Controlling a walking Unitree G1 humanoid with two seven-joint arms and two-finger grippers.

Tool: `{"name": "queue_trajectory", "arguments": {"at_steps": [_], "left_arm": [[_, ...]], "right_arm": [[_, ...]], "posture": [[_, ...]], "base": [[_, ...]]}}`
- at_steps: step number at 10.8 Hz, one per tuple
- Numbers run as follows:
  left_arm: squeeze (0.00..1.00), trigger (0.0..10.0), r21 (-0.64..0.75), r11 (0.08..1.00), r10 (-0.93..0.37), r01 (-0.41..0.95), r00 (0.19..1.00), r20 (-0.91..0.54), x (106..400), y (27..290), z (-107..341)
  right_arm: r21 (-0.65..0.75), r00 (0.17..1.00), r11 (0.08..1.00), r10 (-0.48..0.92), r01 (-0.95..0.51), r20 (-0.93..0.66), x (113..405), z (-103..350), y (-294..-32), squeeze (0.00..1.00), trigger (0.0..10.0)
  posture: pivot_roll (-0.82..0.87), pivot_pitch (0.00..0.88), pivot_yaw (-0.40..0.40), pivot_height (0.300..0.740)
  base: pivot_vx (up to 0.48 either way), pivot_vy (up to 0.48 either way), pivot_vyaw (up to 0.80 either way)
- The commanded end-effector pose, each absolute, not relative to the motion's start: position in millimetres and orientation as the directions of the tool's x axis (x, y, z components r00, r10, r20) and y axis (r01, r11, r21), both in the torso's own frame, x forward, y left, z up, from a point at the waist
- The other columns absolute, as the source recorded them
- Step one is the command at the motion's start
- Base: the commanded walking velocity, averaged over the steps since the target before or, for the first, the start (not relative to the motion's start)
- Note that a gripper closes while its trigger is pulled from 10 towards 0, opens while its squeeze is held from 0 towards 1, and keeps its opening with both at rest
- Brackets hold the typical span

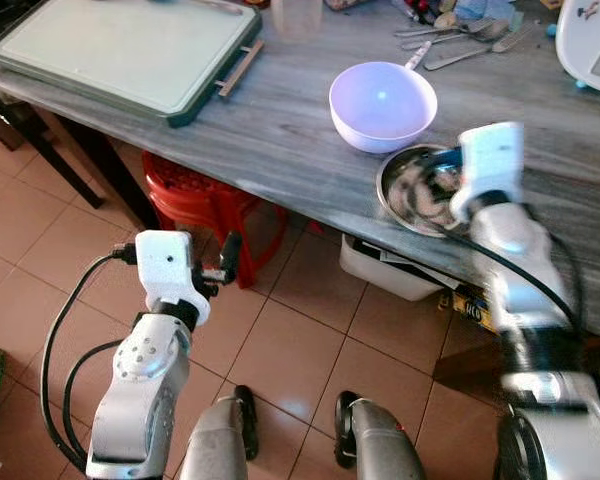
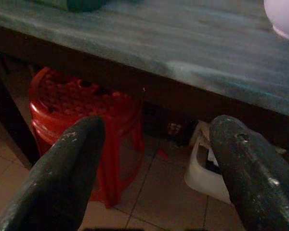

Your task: Setting the table

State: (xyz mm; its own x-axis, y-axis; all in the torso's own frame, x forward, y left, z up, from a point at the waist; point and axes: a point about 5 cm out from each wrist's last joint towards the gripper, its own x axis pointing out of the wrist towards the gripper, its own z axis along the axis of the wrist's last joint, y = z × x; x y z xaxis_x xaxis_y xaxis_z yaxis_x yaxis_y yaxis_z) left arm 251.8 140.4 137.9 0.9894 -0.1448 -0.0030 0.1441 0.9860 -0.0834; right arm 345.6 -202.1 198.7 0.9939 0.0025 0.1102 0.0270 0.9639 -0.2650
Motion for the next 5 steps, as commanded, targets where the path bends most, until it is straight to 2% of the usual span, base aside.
{"name": "queue_trajectory", "arguments": {"at_steps": [1,3,5], "left_arm": [[0.00,10.0,-0.067,0.988,-0.139,0.138,0.990,-0.003,252.0,142.0,135.6],[0.00,10.0,-0.061,0.989,-0.132,0.132,0.991,0.007,253.8,141.4,135.6],[0.00,10.0,-0.036,0.992,-0.120,0.121,0.993,0.018,256.4,139.5,134.6]], "right_arm": [[-0.249,0.990,0.968,-0.004,0.039,0.140,337.7,202.9,-202.6,0.00,10.0],[-0.184,0.963,0.982,0.015,0.036,0.269,315.3,212.2,-195.8,0.00,10.0],[-0.162,0.965,0.987,0.021,0.022,0.260,294.5,199.0,-187.1,0.00,10.0]], "posture": [[-0.01,0.229,0.014,0.740],[-0.03,0.212,0.017,0.740],[-0.04,0.181,0.029,0.740]], "base": [[0.000,0.000,0.00],[0.000,0.000,0.00],[0.000,0.000,0.00]]}}
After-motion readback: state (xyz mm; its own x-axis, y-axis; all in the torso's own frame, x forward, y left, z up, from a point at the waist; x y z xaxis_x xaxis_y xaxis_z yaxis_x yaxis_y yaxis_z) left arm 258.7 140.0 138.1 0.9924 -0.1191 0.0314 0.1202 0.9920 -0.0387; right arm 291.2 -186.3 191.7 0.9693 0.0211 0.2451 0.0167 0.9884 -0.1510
